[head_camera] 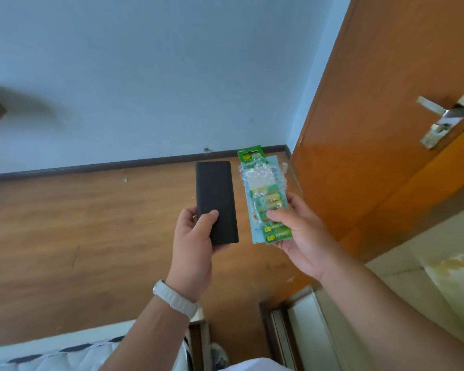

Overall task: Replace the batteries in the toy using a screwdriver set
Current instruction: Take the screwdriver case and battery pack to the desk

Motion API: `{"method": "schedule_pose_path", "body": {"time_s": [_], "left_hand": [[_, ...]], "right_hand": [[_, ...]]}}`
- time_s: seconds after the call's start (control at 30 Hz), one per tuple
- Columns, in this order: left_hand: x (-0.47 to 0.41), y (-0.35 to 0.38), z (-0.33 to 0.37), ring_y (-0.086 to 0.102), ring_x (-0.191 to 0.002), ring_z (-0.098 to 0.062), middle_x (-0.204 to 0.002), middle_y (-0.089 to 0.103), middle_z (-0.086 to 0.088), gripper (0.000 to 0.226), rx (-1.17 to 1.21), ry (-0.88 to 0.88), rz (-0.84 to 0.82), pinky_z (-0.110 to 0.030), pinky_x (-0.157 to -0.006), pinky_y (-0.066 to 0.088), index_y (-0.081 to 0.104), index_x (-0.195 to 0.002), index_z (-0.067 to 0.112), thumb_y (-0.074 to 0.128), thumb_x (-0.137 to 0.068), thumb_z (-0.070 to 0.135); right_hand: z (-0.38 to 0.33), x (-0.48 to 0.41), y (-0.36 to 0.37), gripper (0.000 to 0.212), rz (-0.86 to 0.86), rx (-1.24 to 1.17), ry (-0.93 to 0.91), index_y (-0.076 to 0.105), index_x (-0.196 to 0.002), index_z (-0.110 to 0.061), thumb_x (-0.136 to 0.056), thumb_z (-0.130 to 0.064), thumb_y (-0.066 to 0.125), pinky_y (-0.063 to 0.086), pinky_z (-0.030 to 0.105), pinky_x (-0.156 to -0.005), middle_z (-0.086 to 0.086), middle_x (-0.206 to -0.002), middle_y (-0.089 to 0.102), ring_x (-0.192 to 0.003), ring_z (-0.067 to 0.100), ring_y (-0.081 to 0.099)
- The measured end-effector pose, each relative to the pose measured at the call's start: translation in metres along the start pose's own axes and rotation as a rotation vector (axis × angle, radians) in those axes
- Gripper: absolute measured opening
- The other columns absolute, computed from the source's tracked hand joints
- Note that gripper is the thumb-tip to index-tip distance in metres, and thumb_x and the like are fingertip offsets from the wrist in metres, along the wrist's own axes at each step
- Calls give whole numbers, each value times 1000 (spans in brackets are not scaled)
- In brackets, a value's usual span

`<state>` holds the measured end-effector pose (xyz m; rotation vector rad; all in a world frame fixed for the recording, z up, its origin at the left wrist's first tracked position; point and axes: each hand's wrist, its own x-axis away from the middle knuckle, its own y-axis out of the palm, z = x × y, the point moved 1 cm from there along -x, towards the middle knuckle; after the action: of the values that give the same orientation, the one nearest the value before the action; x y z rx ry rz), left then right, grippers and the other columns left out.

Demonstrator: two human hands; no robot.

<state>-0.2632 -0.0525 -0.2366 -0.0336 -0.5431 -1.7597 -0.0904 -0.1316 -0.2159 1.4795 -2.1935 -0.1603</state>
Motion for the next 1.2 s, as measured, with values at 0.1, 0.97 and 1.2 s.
{"method": "schedule_pose_path", "body": {"time_s": [0.1,0.97,1.2], "left_hand": [[-15,-17,13,70,-69,-12,-84,71,3,8,29,26,52,-26,-48,51,59,-101,18,61,-96,13],[-167,-98,107,72,-76,-14,-95,71,-5,18,132,160,741,-29,-57,56,61,-112,11,62,-95,15],[-248,-92,136,74,-79,-15,-92,75,0,27,116,154,780,-29,-58,56,63,-110,16,68,-84,23]], "right_hand": [[-5,-26,21,54,-44,9,11,55,-127,-18,-75,-13,70,55,35,-67,10,-107,74,-89,23,73],[-28,-341,180,56,-562,166,183,59,-119,-27,-66,-17,74,53,43,-77,5,-102,74,-88,24,72],[-46,-418,215,53,-635,101,247,57,-122,-21,-71,-12,70,54,31,-65,4,-99,74,-86,21,72]]}}
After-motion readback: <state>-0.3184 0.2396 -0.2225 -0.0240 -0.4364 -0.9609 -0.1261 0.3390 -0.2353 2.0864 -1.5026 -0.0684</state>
